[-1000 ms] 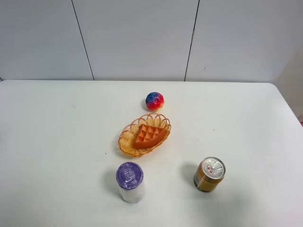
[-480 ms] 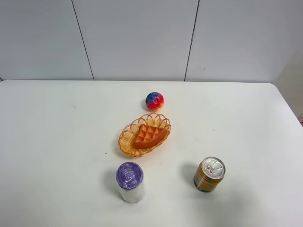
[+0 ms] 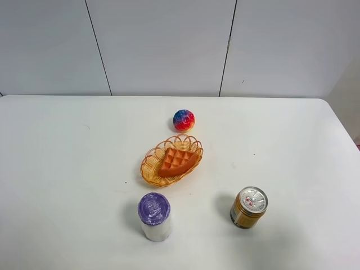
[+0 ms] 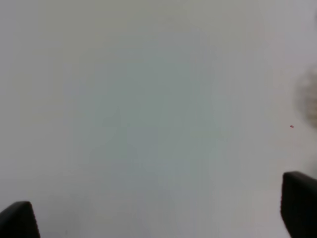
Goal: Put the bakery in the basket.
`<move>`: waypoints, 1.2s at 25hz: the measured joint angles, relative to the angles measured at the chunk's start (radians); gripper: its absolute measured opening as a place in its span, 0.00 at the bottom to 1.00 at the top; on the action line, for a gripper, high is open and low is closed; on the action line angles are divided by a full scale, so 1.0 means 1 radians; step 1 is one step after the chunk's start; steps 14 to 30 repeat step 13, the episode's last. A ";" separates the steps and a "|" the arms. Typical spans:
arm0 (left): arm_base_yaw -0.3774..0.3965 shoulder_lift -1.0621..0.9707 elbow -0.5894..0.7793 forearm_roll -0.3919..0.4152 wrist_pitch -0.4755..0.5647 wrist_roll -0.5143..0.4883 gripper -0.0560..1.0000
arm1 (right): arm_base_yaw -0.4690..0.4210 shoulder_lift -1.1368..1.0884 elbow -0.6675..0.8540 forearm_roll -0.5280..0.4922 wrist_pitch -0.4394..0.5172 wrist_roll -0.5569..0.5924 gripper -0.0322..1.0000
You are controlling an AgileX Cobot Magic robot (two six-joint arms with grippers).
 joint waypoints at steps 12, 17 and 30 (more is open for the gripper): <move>0.000 -0.007 0.004 0.000 -0.015 0.003 0.99 | 0.000 0.000 0.000 0.000 0.000 0.000 0.88; 0.000 -0.007 0.004 0.000 -0.015 0.003 0.99 | 0.000 0.000 0.000 0.000 0.000 0.000 0.88; 0.000 -0.007 0.004 0.000 -0.015 0.003 0.99 | 0.000 0.000 0.000 0.000 0.000 0.000 0.88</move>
